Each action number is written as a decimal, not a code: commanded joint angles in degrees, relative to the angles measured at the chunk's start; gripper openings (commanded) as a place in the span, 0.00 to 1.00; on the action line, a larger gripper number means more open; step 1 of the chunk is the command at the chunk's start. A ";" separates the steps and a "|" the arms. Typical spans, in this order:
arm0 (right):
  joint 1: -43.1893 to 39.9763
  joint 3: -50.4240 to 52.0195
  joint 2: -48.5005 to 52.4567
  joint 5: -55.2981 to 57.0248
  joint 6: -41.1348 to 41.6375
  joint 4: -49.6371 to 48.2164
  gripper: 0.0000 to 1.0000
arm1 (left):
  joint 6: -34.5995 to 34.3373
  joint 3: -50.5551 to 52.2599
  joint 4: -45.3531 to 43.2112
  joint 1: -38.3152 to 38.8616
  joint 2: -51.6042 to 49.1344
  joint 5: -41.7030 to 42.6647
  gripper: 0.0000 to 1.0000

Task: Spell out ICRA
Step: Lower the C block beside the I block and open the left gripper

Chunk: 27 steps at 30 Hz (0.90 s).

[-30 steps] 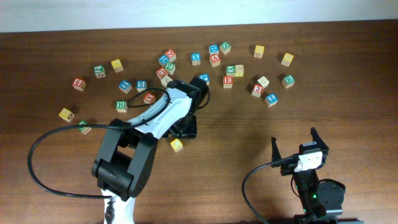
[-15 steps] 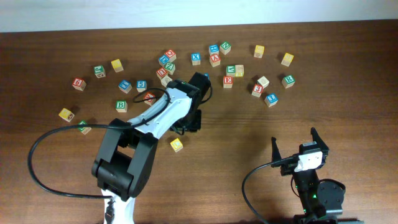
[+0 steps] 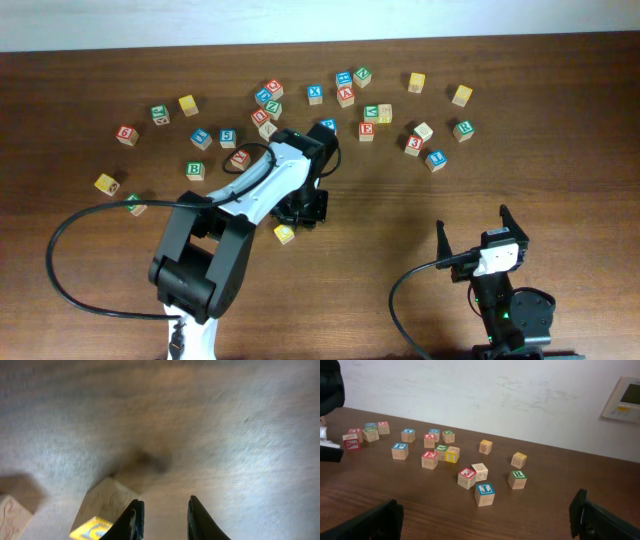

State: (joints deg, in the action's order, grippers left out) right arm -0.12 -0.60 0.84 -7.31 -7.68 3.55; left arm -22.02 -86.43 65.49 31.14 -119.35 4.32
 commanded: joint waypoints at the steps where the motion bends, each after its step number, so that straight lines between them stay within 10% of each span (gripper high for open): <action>1: -0.33 0.28 -0.37 0.48 0.17 0.33 0.98 | 0.96 0.20 0.85 0.26 1.20 0.83 0.21; 27: -0.33 0.28 -0.37 0.46 0.17 0.33 0.98 | 2.40 0.20 5.95 0.26 1.20 -0.07 0.24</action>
State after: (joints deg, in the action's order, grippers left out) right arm -0.12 -0.60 0.84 -7.31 -7.68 3.55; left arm -20.51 -86.43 71.37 31.14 -119.35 4.34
